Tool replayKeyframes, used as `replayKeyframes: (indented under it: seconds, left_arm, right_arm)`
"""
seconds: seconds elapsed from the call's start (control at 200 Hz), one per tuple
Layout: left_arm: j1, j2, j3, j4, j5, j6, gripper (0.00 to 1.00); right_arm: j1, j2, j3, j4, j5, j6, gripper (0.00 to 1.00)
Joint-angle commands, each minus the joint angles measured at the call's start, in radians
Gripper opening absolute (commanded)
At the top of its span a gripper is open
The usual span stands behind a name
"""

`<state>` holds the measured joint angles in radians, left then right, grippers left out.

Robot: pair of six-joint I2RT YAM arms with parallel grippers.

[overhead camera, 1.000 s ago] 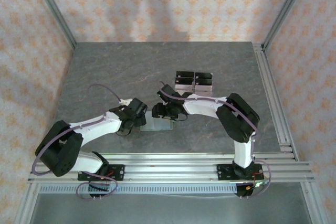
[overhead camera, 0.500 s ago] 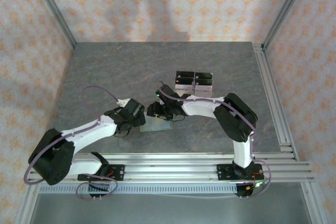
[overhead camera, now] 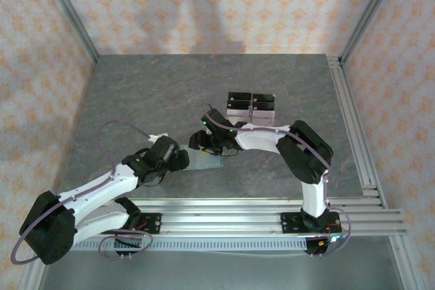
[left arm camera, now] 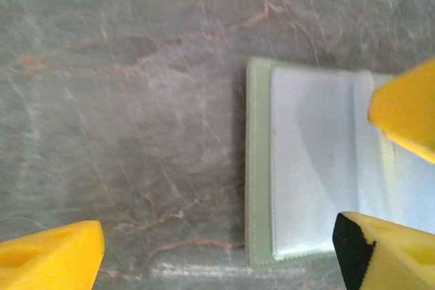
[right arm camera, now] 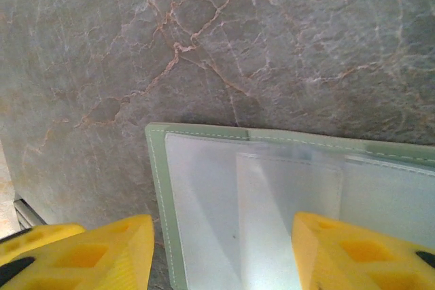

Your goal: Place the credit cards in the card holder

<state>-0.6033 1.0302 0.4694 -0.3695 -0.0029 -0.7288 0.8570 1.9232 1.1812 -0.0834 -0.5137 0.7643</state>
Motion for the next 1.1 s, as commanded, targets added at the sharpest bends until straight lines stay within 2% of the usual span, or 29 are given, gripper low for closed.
replayKeyframes:
  seconds: [0.0,0.235,0.716,1.096]
  left_arm:
    - [-0.015,0.005,-0.014,0.073,0.057,0.031,0.89]
    - [-0.053,0.073,0.003,0.127,0.076,0.045,0.88]
    - [-0.073,0.187,0.037,0.204,0.034,0.046,0.88]
    - [-0.081,0.243,0.033,0.194,-0.008,0.045,0.87]
  right_arm:
    - [0.007,0.017,-0.016,0.025,-0.003,0.014,0.56]
    - [0.008,0.022,-0.015,0.032,-0.006,0.019,0.56]
    - [0.008,0.033,-0.017,0.047,-0.013,0.028,0.55]
    - [0.008,0.019,-0.005,0.043,-0.017,0.027,0.56]
